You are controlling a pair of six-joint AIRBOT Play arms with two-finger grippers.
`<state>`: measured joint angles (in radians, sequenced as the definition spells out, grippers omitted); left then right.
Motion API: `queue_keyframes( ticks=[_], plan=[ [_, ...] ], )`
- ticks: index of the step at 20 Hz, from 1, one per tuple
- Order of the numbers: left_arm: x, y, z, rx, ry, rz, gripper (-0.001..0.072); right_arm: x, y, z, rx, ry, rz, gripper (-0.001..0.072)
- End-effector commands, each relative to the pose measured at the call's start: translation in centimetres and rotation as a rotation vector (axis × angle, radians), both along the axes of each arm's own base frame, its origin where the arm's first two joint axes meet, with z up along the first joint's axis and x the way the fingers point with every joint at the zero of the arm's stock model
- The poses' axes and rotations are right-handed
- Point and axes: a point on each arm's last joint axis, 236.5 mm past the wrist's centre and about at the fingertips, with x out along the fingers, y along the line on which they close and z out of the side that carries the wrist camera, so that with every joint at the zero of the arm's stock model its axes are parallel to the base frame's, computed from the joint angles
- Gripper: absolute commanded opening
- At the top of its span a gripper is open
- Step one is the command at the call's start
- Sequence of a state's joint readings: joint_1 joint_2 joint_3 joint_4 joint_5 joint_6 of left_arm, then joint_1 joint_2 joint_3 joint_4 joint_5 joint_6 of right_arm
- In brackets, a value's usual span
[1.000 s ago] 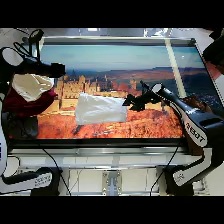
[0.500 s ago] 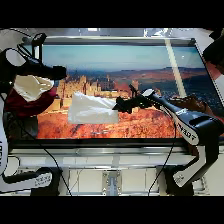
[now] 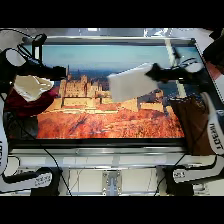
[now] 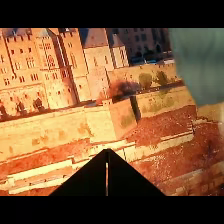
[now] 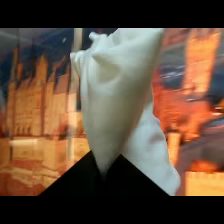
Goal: Fold the shirts.
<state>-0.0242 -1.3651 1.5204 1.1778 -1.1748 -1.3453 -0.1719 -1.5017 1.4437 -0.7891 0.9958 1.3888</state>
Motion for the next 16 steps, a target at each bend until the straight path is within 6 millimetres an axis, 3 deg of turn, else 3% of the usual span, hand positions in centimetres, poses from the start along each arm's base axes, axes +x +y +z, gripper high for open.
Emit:
queue_keyframes(
  ticks=[1,2,4,9,12,14,16],
  plan=[
    [0.2,0.1,0.0,0.0,-0.006,0.004,0.0012,-5.8,-15.1,1.0,-0.236,0.123,-0.227,0.0008],
    [0.2,0.1,0.0,-0.001,-0.005,0.004,0.0013,-8.4,-18.2,0.7,-0.271,0.182,-0.273,0.0009],
    [0.2,0.1,-0.1,-0.001,-0.001,0.004,0.0013,-12.8,-21.9,0.6,-0.276,0.239,-0.365,0.0008],
    [0.2,0.0,-0.6,-0.017,0.024,0.022,0.0013,-24.0,-27.2,0.3,-0.291,0.246,-0.665,0.0007],
    [0.0,-0.1,-0.7,-0.016,0.032,0.018,0.0013,-30.6,-30.9,3.2,-0.384,0.186,-0.878,0.0007],
    [0.0,-0.1,-0.7,-0.016,0.032,0.018,0.0013,-33.8,-32.1,4.2,-0.414,0.192,-0.973,0.0008],
    [0.0,0.0,-0.7,-0.015,0.032,0.018,0.0013,-34.0,-30.7,2.1,-0.401,0.252,-0.893,0.001]
  ],
)
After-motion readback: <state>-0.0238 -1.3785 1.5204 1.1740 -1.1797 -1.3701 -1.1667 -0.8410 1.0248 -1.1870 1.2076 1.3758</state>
